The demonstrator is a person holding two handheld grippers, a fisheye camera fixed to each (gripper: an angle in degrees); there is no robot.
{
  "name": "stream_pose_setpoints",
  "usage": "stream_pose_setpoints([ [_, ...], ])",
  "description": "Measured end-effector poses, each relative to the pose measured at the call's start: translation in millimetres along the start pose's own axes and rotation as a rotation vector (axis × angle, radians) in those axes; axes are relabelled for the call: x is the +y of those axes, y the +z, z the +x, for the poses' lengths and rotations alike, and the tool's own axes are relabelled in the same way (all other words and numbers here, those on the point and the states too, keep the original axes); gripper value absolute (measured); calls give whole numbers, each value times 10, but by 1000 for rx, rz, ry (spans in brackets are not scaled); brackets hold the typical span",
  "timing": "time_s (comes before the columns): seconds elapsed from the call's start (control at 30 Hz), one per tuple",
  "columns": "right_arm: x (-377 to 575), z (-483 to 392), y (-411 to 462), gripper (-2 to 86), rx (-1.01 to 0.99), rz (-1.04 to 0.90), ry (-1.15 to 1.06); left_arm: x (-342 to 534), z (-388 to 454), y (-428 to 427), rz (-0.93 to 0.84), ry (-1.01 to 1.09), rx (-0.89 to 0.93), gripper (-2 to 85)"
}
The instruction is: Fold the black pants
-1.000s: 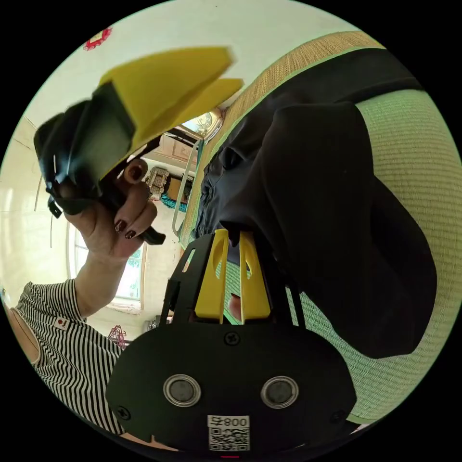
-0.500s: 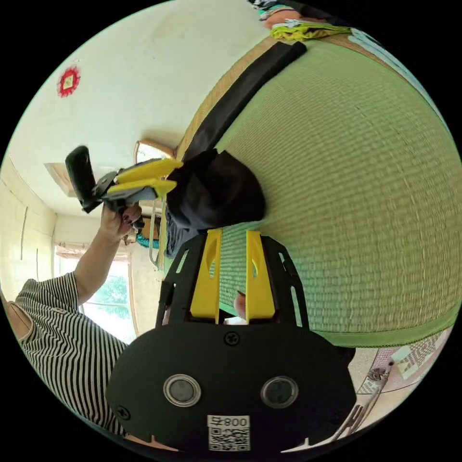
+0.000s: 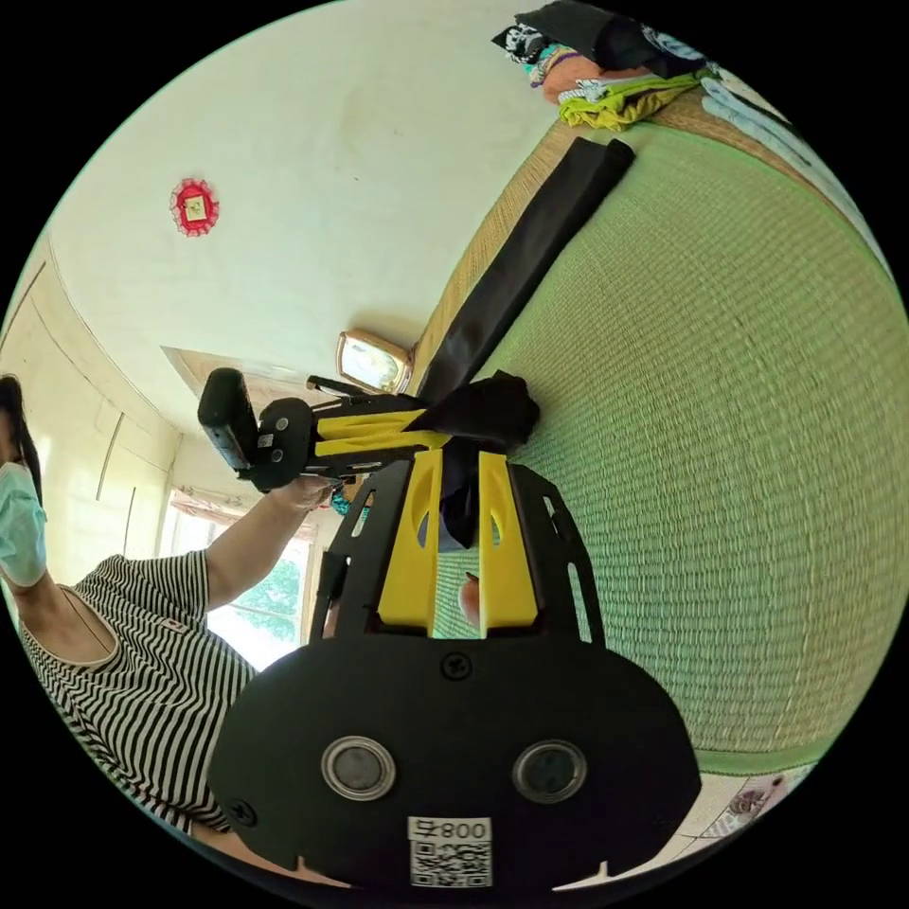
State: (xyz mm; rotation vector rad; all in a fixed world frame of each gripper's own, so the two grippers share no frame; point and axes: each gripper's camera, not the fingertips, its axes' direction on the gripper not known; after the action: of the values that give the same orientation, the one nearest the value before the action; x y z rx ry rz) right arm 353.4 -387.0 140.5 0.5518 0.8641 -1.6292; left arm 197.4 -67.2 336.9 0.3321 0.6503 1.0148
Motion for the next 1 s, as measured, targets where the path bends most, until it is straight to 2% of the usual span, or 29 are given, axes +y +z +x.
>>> stream_pose_setpoints([
  [0.03,59,1,-40,87,31,7,-8,59,-104,-87,45,-44,54,26],
  [0.1,142,35,-43,99,58,8,-13,328,-504,-418,247,-177,299,22],
  [0.2,195,124,50,119,-47,4,-6,585,-812,-719,445,-193,557,21],
  [0.27,201,99,64,127,-159,35,-47,690,-920,-853,518,-196,631,21],
  [0.4,311,73,-97,124,-450,169,-121,819,-1083,-1118,601,-189,698,21],
  [0.53,433,53,-256,112,-595,228,-166,857,-1210,-1326,619,-189,691,22],
  [0.77,714,-43,-575,107,-666,332,-203,846,-1410,-1767,654,-138,764,23],
  [1.0,986,-205,-865,92,-604,443,-210,761,-1580,-2133,637,-86,882,26],
])
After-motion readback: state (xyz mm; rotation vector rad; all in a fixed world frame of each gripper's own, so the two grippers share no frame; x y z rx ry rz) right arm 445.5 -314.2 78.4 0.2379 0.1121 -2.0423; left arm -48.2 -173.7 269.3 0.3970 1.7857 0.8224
